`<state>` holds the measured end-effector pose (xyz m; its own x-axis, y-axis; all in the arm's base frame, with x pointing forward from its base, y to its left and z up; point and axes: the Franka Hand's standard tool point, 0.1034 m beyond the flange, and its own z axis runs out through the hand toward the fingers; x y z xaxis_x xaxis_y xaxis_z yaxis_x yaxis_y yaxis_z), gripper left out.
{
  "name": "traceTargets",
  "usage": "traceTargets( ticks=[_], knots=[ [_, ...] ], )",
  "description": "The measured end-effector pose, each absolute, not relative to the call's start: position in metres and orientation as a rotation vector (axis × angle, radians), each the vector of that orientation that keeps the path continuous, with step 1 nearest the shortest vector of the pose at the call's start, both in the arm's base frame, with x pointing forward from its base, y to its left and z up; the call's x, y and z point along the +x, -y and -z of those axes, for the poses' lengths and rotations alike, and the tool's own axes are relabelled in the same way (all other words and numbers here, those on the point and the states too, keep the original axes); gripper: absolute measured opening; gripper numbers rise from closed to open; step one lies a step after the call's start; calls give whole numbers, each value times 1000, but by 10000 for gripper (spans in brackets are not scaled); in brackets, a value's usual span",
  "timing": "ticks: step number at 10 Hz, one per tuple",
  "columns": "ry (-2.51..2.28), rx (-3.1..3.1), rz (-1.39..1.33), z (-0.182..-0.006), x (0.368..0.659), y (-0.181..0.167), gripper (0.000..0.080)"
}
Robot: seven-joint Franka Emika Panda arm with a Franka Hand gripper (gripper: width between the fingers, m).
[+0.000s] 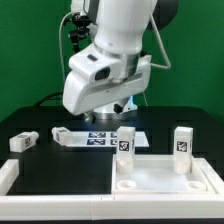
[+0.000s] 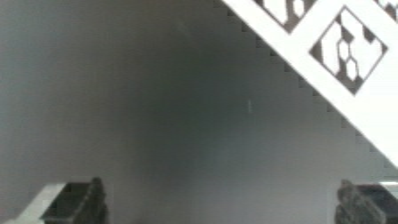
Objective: Assemble square table
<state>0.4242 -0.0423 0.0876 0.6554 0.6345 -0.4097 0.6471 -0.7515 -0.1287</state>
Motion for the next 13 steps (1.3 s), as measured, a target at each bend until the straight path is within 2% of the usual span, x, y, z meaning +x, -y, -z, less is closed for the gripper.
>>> traceTargets(
  ticks=[1, 3, 4, 8, 9, 10, 12, 13],
  knots=[
    [-1082, 2805, 767, -82, 398, 62, 649],
    [-1104, 2759, 847, -80, 367, 99, 649],
    [-1087, 2771, 882, -72, 363, 111, 649],
    [-1106, 2741, 897, -63, 369, 106, 649],
    [-1124, 2704, 857, -46, 364, 107, 649],
    [-1077, 2682, 862, -37, 357, 113, 649],
    [-902, 2715, 841, -24, 351, 112, 649],
    [-946, 2713, 841, -25, 353, 111, 649]
  ],
)
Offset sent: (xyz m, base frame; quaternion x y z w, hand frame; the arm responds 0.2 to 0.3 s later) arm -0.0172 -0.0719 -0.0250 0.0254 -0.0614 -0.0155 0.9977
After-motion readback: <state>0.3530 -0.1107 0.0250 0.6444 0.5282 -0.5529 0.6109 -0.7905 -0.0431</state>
